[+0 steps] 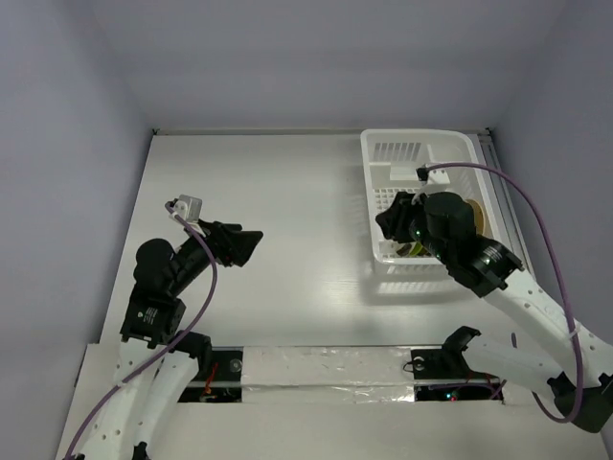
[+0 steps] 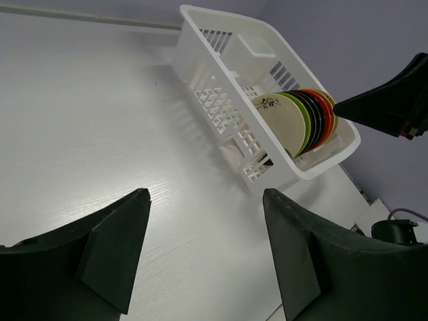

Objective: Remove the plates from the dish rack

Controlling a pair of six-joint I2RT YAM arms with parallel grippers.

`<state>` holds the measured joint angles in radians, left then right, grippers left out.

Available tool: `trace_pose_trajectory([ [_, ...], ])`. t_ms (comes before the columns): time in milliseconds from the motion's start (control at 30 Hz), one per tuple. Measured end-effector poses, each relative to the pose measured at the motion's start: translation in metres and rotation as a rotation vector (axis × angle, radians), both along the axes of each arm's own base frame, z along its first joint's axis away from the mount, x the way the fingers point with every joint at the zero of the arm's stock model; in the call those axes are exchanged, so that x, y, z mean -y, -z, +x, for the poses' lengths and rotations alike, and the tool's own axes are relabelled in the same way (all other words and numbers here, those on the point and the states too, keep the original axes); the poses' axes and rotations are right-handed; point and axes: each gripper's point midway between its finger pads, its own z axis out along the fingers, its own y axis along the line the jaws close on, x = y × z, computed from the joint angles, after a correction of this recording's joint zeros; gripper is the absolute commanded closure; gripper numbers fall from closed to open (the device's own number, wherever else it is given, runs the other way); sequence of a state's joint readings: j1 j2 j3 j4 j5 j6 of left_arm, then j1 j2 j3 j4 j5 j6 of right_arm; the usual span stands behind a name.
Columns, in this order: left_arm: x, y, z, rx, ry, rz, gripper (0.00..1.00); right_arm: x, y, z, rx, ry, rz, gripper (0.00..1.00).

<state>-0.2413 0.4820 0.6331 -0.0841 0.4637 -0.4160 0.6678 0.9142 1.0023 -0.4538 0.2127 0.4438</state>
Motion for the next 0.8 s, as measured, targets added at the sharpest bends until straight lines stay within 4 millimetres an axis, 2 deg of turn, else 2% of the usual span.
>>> trace_pose_trajectory([
  [33, 0.0, 0.001, 0.0, -0.003, 0.0, 0.001, 0.35, 0.006, 0.005, 0.002, -0.008, 0.03, -0.025, 0.71],
  [67, 0.0, 0.001, 0.0, -0.006, -0.001, 0.002, 0.35, 0.012, 0.008, 0.003, -0.011, 0.06, -0.047, 0.87],
  [100, 0.0, 0.002, -0.001, -0.009, -0.001, 0.003, 0.36, 0.019, 0.008, 0.003, -0.008, 0.088, -0.064, 0.96],
  [133, -0.001, 0.003, -0.001, -0.013, -0.002, 0.004, 0.38, 0.025, 0.008, 0.004, -0.004, 0.119, -0.073, 1.0],
  [200, -0.001, 0.003, -0.002, -0.013, -0.001, 0.005, 0.45, 0.037, 0.006, 0.006, 0.001, 0.174, -0.096, 1.0],
  [300, -0.001, 0.002, -0.004, -0.004, -0.001, 0.005, 0.71, 0.053, 0.004, 0.012, 0.001, 0.267, -0.152, 1.0],
  [333, -0.001, 0.001, -0.004, 0.002, 0.0, 0.004, 0.89, 0.057, 0.004, 0.015, -0.001, 0.291, -0.171, 1.0],
  [367, -0.002, 0.0, -0.004, 0.003, -0.003, 0.002, 0.98, 0.059, 0.007, 0.018, -0.008, 0.311, -0.192, 1.0],
  [400, -0.002, -0.001, -0.004, 0.007, -0.004, 0.003, 1.0, 0.061, 0.01, 0.02, -0.015, 0.324, -0.21, 1.0],
  [467, -0.003, 0.0, -0.004, 0.007, -0.012, 0.003, 1.0, 0.063, 0.019, 0.023, -0.036, 0.343, -0.249, 0.96],
  [500, -0.003, 0.0, -0.003, 0.005, -0.017, 0.002, 1.0, 0.064, 0.024, 0.024, -0.048, 0.348, -0.267, 0.89],
  [533, -0.004, 0.001, -0.002, 0.001, -0.021, 0.0, 0.99, 0.065, 0.028, 0.025, -0.057, 0.354, -0.278, 0.74],
  [600, -0.005, 0.001, -0.001, -0.003, -0.031, -0.003, 0.9, 0.066, 0.033, 0.029, -0.069, 0.364, -0.303, 0.6],
  [633, -0.006, 0.002, -0.001, -0.005, -0.036, -0.004, 0.83, 0.065, 0.035, 0.031, -0.077, 0.366, -0.316, 0.58],
  [733, -0.007, 0.004, 0.001, -0.014, -0.05, -0.006, 0.72, 0.062, 0.042, 0.041, -0.097, 0.37, -0.358, 0.57],
  [800, -0.008, 0.006, 0.001, -0.019, -0.053, -0.006, 0.7, 0.061, 0.049, 0.048, -0.117, 0.377, -0.385, 0.59],
])
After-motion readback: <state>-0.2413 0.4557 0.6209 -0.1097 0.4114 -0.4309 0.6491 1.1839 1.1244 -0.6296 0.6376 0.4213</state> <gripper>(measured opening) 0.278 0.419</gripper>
